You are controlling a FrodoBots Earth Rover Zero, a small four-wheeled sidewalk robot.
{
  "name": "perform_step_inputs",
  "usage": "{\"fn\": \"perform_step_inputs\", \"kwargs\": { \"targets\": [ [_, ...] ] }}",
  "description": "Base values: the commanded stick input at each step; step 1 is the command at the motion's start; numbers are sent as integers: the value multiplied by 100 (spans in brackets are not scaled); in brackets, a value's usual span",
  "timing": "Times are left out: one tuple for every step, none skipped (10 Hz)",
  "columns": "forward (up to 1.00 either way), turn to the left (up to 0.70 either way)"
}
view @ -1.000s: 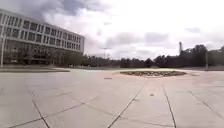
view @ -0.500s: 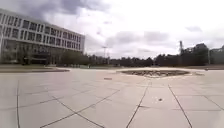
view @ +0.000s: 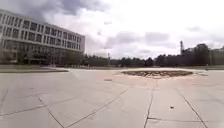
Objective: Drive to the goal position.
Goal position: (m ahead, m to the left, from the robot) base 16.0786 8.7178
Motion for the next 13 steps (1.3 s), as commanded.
{"fn": "perform_step_inputs", "kwargs": {
  "targets": [
    [70,5],
    [70,0],
    [70,0],
    [70,0],
    [70,0],
    [70,2],
    [70,20],
    [70,26],
    [70,13],
    [70,0],
    [70,1],
    [70,6],
    [70,12]
  ]
}}
